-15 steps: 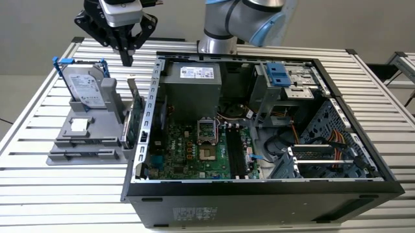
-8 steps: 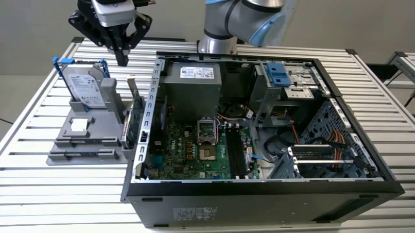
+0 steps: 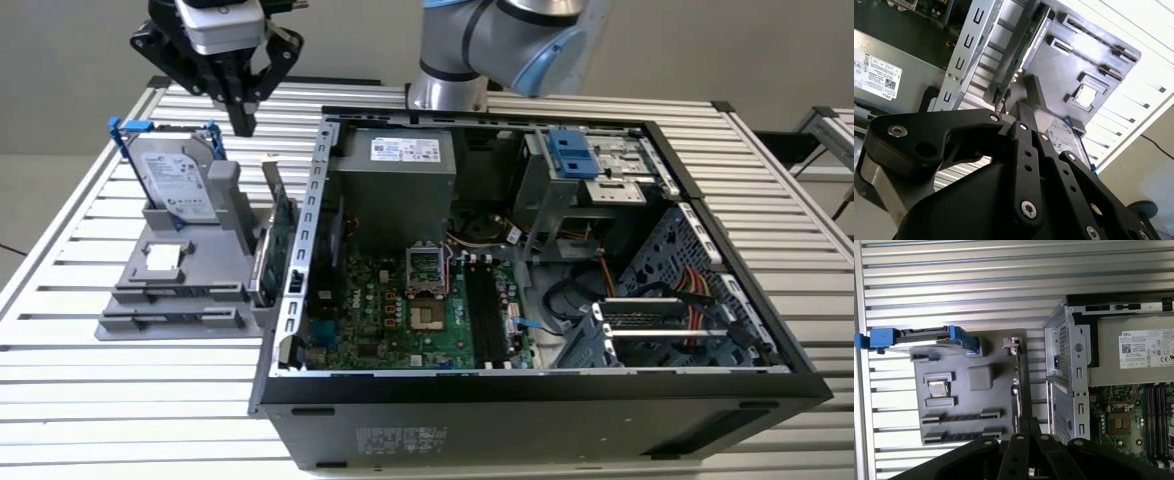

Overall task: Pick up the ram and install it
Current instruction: 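Reach for the ram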

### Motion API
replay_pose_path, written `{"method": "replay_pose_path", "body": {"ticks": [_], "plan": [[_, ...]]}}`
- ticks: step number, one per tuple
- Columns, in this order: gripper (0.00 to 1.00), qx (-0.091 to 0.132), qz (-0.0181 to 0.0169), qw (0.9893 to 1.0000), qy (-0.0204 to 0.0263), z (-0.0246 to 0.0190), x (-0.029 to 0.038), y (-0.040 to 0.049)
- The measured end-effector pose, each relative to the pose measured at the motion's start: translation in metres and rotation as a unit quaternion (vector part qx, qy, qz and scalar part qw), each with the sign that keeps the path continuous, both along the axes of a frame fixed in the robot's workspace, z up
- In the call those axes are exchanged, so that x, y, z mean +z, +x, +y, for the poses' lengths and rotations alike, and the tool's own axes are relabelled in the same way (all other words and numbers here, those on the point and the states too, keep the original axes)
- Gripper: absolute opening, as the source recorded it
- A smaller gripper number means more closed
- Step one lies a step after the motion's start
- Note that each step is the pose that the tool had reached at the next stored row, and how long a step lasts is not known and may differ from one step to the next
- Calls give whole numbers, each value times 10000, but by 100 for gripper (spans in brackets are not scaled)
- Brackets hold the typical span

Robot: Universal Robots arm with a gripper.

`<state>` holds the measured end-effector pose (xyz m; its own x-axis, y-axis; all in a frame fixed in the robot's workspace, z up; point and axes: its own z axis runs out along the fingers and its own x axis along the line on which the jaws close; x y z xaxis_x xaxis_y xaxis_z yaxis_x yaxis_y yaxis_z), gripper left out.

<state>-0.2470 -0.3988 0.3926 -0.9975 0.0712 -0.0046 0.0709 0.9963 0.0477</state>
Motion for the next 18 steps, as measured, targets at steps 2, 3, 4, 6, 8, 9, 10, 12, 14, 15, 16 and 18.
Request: {"method": "replay_pose_path", "body": {"ticks": [2, 3, 4, 6, 8, 9, 10, 12, 14, 15, 16, 18], "plan": [[0, 0, 0, 10000, 0, 0, 0, -19], [0, 0, 0, 10000, 0, 0, 0, -28], [0, 0, 0, 10000, 0, 0, 0, -37], [0, 0, 0, 10000, 0, 0, 0, -57], [0, 0, 0, 10000, 0, 0, 0, -76], [0, 0, 0, 10000, 0, 0, 0, -85], [0, 0, 0, 10000, 0, 0, 0, -95], [0, 0, 0, 10000, 0, 0, 0, -113], [0, 0, 0, 10000, 0, 0, 0, -132], [0, 0, 0, 10000, 0, 0, 0, -141], [0, 0, 0, 10000, 0, 0, 0, -151], [0, 0, 0, 10000, 0, 0, 0, -168]]}}
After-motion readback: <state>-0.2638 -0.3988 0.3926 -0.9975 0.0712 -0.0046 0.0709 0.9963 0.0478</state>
